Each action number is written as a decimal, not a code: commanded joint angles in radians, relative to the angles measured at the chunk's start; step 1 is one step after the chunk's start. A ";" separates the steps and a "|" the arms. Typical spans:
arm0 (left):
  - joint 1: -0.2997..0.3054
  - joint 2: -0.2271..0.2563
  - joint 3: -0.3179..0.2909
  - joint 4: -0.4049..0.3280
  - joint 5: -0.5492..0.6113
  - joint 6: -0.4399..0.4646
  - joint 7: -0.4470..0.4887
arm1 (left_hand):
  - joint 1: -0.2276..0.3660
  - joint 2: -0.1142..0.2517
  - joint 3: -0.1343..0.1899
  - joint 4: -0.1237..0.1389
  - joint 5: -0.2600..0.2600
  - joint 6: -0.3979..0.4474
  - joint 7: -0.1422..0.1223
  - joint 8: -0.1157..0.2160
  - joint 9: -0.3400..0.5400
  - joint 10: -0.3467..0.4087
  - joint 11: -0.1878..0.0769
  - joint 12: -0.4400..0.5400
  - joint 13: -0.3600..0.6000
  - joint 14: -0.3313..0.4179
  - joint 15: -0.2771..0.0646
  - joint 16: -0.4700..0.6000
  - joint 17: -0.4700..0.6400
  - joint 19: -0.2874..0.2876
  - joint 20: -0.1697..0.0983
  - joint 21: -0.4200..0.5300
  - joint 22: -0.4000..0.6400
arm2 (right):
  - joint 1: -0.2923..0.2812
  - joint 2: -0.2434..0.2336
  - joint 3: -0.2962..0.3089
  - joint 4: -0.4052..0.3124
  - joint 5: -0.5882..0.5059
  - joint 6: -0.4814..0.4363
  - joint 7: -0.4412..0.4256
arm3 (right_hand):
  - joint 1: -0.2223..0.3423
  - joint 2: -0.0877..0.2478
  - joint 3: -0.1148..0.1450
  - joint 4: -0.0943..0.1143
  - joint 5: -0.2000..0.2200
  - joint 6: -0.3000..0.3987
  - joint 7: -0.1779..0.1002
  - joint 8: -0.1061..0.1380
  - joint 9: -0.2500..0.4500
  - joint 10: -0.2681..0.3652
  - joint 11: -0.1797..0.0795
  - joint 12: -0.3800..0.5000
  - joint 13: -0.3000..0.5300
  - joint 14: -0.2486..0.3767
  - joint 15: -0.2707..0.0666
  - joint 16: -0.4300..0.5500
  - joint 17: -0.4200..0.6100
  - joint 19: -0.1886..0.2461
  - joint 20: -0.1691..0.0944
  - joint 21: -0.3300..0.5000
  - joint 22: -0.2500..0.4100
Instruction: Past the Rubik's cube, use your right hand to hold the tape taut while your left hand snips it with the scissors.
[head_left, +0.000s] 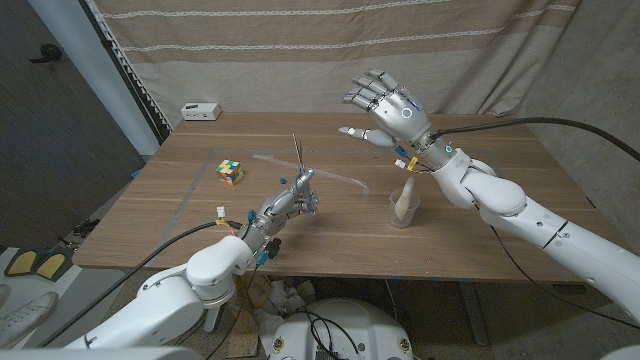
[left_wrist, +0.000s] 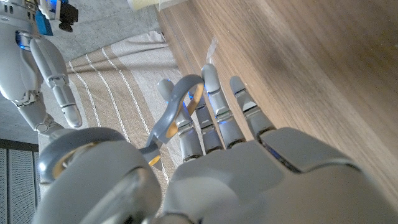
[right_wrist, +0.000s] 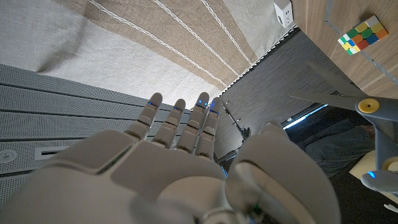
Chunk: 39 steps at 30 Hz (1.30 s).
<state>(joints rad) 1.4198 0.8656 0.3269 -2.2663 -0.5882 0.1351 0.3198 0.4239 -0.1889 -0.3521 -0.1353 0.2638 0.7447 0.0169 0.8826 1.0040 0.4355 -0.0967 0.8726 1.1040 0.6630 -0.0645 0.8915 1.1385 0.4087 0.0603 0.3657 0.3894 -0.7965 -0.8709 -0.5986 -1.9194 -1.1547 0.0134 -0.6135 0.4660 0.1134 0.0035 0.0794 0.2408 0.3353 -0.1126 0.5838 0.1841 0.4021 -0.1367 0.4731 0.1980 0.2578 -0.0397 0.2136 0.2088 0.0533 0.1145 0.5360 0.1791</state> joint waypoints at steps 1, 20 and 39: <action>0.015 0.011 -0.004 -0.016 -0.007 0.004 0.007 | 0.002 0.003 -0.002 -0.008 0.008 -0.022 0.040 -0.004 -0.012 0.010 -0.004 0.666 0.119 0.011 -0.027 0.008 -0.002 0.009 -0.005 -0.002 0.000 | 0.006 0.006 -0.015 0.001 0.009 -0.019 0.075 | -0.007 0.006 0.003 -0.006 0.011 0.006 -0.002 -0.006 0.006 0.014 0.000 0.000 0.005 -0.013 -0.074 -0.003 0.002 -0.009 0.002 -0.006 0.002; 0.031 0.031 -0.018 -0.033 -0.036 0.006 -0.009 | 0.010 0.004 0.000 -0.011 0.018 -0.009 0.043 -0.012 -0.030 0.019 -0.008 0.691 0.134 0.014 -0.031 0.016 -0.006 0.015 -0.010 -0.006 -0.003 | 0.026 0.010 -0.015 -0.029 0.068 -0.001 0.267 | 0.035 0.021 0.017 -0.055 0.037 -0.018 -0.048 -0.065 0.005 0.044 -0.054 -0.010 0.016 -0.084 -0.061 0.001 -0.007 -0.038 -0.001 -0.057 0.001; 0.058 0.028 -0.012 -0.043 -0.018 -0.007 0.019 | 0.023 0.007 0.002 -0.012 0.030 -0.005 0.044 -0.022 -0.047 0.029 -0.009 0.679 0.107 0.010 -0.036 0.017 -0.018 0.012 -0.011 -0.016 -0.007 | 0.074 0.030 -0.034 -0.020 0.155 0.027 0.501 | 0.160 0.020 0.053 -0.146 0.070 0.020 -0.076 -0.084 0.006 0.108 -0.071 -0.008 0.008 -0.091 -0.080 0.002 -0.018 -0.059 0.002 -0.100 -0.001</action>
<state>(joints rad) 1.4597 0.8959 0.3113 -2.3020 -0.6217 0.1407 0.3177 0.4297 -0.1831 -0.3511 -0.1426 0.2854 0.7605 0.0328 0.8651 0.9629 0.4408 -0.0946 0.8727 1.1040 0.6666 -0.0607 0.9062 1.1215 0.4195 0.0497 0.3535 0.3801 -0.7391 -0.8481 -0.6259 -1.9433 -1.0368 0.0308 -0.2093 0.6063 0.1340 0.0564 -0.0561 0.3001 0.3429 -0.1844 0.5024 0.1860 0.4987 -0.2074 0.4560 0.2044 0.1675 -0.0413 0.2109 0.1905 -0.0022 0.1127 0.4398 0.1767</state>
